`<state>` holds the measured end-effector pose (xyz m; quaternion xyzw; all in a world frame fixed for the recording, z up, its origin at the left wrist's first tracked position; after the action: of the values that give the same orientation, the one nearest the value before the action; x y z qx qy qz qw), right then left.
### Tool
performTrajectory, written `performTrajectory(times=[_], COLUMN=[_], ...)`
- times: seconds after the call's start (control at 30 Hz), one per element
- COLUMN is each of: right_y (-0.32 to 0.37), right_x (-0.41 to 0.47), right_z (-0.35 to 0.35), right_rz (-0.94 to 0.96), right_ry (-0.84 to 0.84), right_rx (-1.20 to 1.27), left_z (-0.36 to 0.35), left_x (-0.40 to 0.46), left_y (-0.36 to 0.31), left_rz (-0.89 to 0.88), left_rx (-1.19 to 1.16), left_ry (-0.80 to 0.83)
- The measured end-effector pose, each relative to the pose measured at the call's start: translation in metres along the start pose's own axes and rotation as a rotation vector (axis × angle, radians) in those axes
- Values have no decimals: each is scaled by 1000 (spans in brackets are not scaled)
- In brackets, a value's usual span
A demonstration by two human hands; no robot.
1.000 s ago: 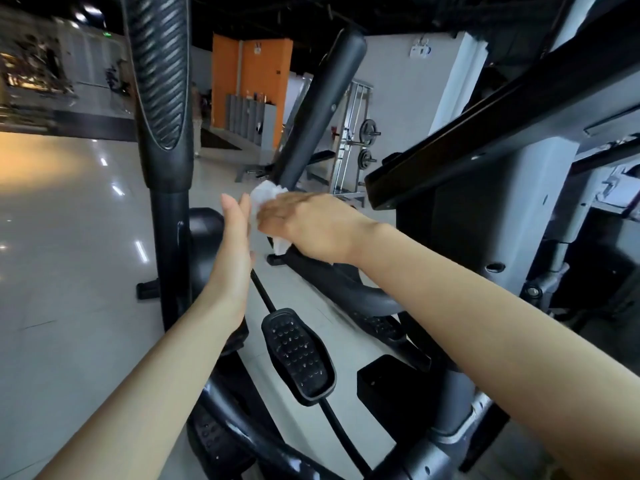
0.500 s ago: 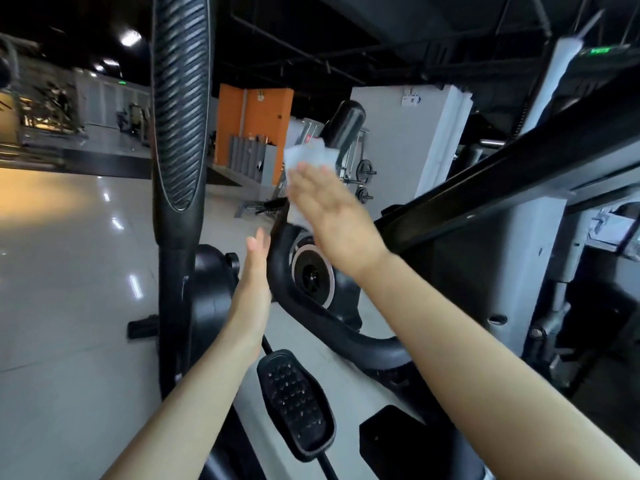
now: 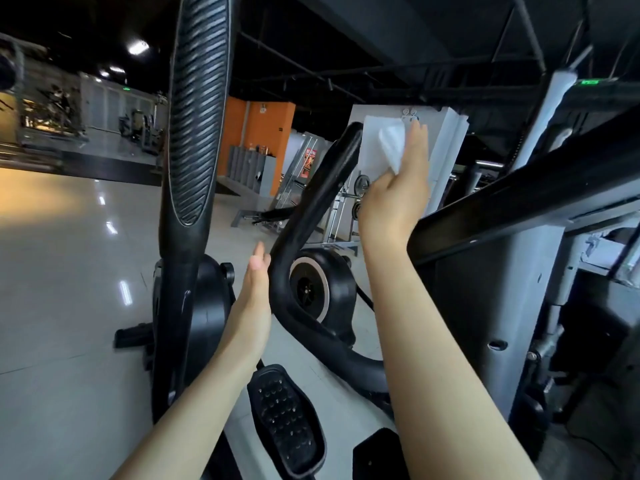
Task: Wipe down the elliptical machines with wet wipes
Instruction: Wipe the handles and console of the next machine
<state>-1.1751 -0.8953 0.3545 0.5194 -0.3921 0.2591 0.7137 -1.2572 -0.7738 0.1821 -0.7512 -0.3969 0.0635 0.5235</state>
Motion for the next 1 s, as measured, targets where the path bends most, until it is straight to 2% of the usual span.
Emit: performTrajectory(times=[0.17, 0.23, 0.37, 0.5, 0.57, 0.7, 0.77, 0.8, 0.83, 0.9, 0.97, 1.0], right_y=[2, -4, -6, -12, -19, -18, -18, -10, 4, 30, 54, 64], right_x=[-32, -47, -76, -108, -121, -141, -135, -126, -112, -79, -50, -37], right_z=[-44, -53, -54, -60, -61, -57, -47, -39, -26, -1, 11, 10], right_rz=[-65, -78, 165, 261, 287, 371, 344, 343, 355, 398, 551, 675], right_ry=[136, 196, 170, 197, 284, 628, 782, 754, 640, 322, 59, -47], right_rx=[112, 82, -82, -234, -315, -497, -590, -541, -431, -254, -243, -311], left_z=[6, 8, 9, 4, 3, 3, 2, 3, 4, 10, 12, 12], left_x=[-1, 0, 0, -4, -5, -8, -10, -11, -13, -17, -27, -33], left_y=[3, 3, 4, -2, -7, -14, -15, -13, -11, -3, 4, 5], left_rz=[27, 37, 33, 6, -4, 14, 18, 15, 9, -34, -123, -174], left_rx=[35, 42, 56, 19, -12, -101, -110, -110, -108, -57, 34, 54], left_ry=[16, 20, 29, 46, 40, 17, 23, 23, 23, 9, -1, -8])
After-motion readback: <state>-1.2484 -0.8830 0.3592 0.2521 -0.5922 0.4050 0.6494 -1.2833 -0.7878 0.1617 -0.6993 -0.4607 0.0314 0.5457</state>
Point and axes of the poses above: each hand's wrist, its own x-axis towards the middle knuckle, its own z-axis out of the back of the hand, y = z × x, the point moved 6 cm from there along x, towards the middle knuckle, and after that the axes turned 14 degrees about -x, right-handed, at the moved point
